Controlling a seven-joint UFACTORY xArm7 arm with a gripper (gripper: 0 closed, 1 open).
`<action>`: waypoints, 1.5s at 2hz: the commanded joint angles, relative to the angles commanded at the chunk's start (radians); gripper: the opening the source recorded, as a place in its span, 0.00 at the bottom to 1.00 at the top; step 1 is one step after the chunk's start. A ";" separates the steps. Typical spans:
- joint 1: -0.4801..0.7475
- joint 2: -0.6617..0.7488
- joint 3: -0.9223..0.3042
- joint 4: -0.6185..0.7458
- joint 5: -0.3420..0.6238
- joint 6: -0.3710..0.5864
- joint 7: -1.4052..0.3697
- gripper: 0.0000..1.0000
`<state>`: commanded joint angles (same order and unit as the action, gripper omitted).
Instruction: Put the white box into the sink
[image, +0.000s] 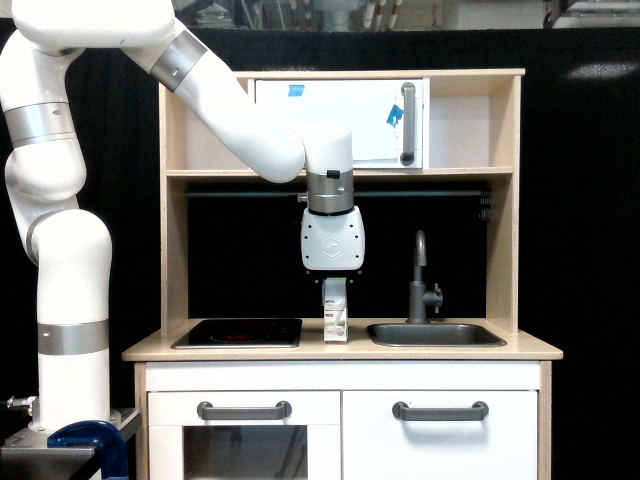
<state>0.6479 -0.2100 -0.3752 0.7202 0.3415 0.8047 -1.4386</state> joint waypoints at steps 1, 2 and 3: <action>-0.038 0.212 -0.023 0.247 0.087 0.086 -0.099 0.00; -0.094 0.429 0.045 0.502 0.154 0.141 -0.096 0.00; -0.117 0.479 0.086 0.574 0.152 0.154 -0.066 0.00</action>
<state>0.5310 0.2685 -0.2892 1.2944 0.4938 0.9589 -1.5044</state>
